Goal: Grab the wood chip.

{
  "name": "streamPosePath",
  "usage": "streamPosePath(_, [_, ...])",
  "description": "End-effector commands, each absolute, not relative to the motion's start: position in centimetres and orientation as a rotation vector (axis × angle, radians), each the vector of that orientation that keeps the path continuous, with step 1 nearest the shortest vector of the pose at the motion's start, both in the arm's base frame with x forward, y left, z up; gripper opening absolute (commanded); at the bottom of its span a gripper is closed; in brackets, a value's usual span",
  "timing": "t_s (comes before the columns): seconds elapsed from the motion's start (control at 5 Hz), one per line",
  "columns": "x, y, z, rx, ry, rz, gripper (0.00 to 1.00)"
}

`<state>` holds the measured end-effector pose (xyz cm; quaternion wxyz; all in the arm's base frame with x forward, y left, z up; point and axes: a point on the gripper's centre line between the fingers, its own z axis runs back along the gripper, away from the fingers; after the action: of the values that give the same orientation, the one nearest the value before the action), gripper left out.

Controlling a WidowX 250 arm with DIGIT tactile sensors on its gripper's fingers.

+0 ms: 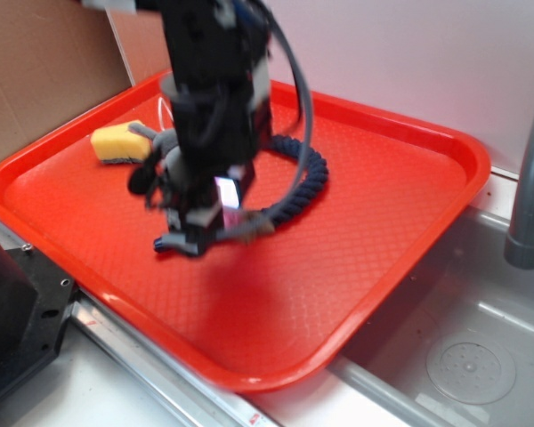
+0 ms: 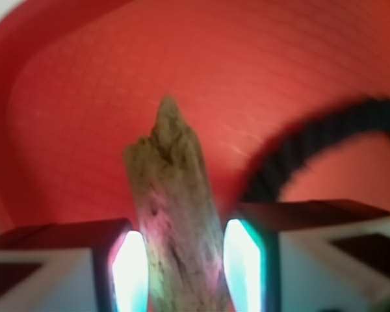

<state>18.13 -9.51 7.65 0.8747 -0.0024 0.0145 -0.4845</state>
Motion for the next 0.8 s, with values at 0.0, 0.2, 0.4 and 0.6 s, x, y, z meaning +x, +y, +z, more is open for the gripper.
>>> streamPosePath(0.0, [19.0, -7.1, 16.1, 0.045, -0.050, -0.514, 0.00])
streamPosePath(0.2, [19.3, -5.4, 18.9, 0.017, -0.052, -0.263, 0.00])
streamPosePath(0.4, [18.8, -3.6, 21.3, 0.015, -0.045, -0.065, 0.00])
streamPosePath(0.6, [18.3, -2.1, 22.0, -0.015, -0.041, 0.032, 0.00])
